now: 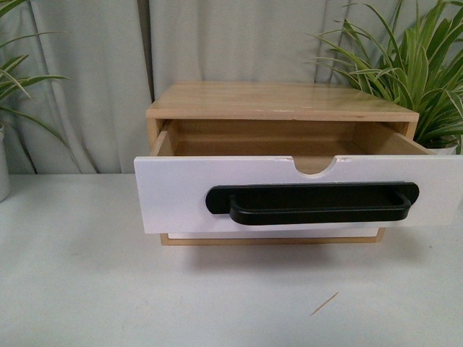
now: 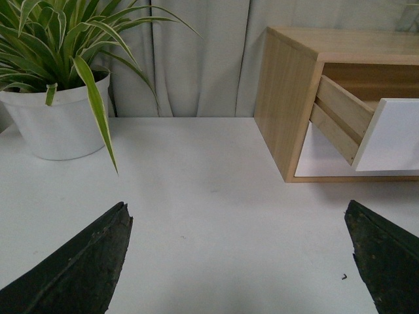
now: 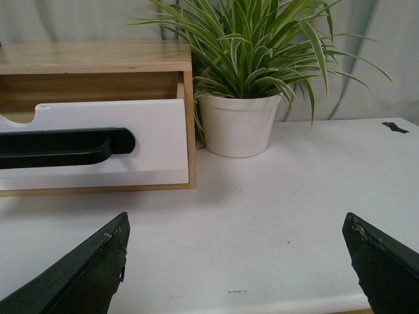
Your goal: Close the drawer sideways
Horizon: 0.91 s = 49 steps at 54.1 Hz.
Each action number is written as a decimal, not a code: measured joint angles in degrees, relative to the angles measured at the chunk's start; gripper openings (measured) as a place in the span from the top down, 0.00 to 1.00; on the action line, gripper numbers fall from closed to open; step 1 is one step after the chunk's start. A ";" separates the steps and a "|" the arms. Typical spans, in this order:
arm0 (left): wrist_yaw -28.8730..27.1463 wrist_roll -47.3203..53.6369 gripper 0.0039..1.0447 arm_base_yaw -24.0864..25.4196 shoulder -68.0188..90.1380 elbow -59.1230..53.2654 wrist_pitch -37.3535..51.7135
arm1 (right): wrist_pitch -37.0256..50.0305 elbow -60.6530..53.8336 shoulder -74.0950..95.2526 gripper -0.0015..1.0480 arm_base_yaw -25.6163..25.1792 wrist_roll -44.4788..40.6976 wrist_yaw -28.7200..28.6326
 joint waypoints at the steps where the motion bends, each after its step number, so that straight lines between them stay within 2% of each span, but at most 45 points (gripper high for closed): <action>1: 0.00 0.02 0.05 0.00 0.00 0.00 0.00 | 0.00 0.00 0.00 0.09 0.00 0.00 0.00; 19: 0.00 0.00 0.05 0.00 0.00 0.00 0.00 | 0.00 0.00 0.00 0.09 0.00 0.00 0.00; 20: 0.00 0.02 0.05 0.00 0.00 0.00 0.00 | -0.28 0.07 0.24 0.09 -0.20 -0.11 -1.11; 22: -0.09 0.00 0.05 0.00 0.00 0.00 0.00 | -3.93 1.49 1.97 0.09 -2.08 -0.87 -7.85; 24: -5.35 -0.61 0.05 -1.40 1.18 0.15 0.11 | -10.12 4.28 6.97 0.09 -5.81 -2.21 -18.64; 25: -12.52 -1.51 0.05 -3.41 2.93 0.74 -0.15 | -11.47 5.01 8.48 0.09 -6.73 -2.40 -21.49; 26: -15.98 -2.67 0.05 -4.70 4.22 1.14 -0.57 | -13.60 6.10 11.26 0.09 -8.17 -2.91 -26.01; 27: -23.32 -4.55 0.05 -7.37 7.08 2.45 -2.03 | -15.23 6.97 13.92 0.09 -9.05 -3.63 -29.73; 29: -37.03 -8.50 0.05 -12.44 13.05 4.87 -5.88 | -16.90 7.85 17.25 0.09 -9.73 -4.37 -33.77; 31: -47.65 -13.35 0.05 -16.61 18.01 6.69 -8.94 | -18.60 8.94 21.68 0.09 -9.90 -6.36 -37.31; 33: -55.67 -18.32 0.05 -20.02 22.21 8.17 -10.05 | -19.06 9.79 24.30 0.09 -9.62 -9.29 -37.53; 35: -60.87 -23.80 0.05 -22.53 25.88 9.99 -10.03 | -18.99 10.36 25.92 0.09 -9.27 -11.80 -36.54; 38: -61.75 -30.29 0.05 -25.33 30.91 13.18 -8.04 | -16.44 10.64 28.68 0.09 -8.48 -18.34 -33.55; 43: -55.49 -39.69 0.05 -28.74 43.10 18.47 -2.60 | -11.58 10.58 32.13 0.09 -6.47 -30.69 -29.09; 49: -51.17 -41.92 0.05 -31.69 54.66 21.40 6.36 | -6.86 9.92 34.93 0.09 -4.33 -41.18 -25.79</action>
